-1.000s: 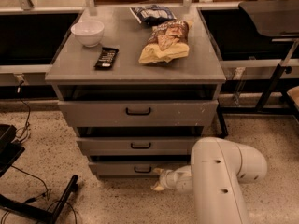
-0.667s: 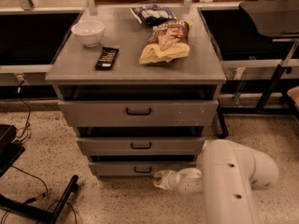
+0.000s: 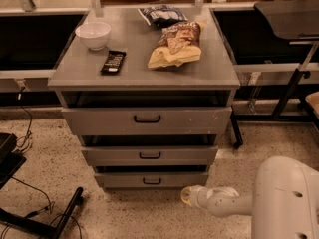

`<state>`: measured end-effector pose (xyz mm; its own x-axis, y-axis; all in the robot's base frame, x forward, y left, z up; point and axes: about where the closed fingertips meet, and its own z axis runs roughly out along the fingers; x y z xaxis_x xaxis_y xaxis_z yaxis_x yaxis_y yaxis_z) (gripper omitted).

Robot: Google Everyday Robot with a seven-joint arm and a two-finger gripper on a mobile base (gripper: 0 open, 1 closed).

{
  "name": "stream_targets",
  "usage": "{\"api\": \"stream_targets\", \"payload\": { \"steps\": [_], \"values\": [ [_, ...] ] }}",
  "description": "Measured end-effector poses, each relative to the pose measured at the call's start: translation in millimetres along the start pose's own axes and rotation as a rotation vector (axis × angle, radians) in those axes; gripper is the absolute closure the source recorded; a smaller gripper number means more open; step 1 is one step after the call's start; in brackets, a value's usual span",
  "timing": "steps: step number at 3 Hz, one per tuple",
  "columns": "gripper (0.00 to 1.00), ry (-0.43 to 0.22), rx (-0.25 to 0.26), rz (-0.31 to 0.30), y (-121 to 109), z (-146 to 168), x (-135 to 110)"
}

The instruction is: Close bottom drawer

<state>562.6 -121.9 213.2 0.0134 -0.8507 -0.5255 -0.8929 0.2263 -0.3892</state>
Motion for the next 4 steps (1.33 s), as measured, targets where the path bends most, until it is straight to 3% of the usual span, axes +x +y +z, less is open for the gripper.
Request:
{"api": "stream_targets", "payload": {
  "steps": [1,2,3,4],
  "values": [
    [1.0,0.054,0.06,-0.088,-19.7,-65.5,14.0],
    [1.0,0.068,0.175,-0.248,-69.4,-118.5,-31.3],
    [1.0,0.005,0.314,-0.384,-101.2,-155.7,-126.3],
    [1.0,-0.051,0.49,-0.471,-108.1,-218.0,-209.0]
  ]
}}
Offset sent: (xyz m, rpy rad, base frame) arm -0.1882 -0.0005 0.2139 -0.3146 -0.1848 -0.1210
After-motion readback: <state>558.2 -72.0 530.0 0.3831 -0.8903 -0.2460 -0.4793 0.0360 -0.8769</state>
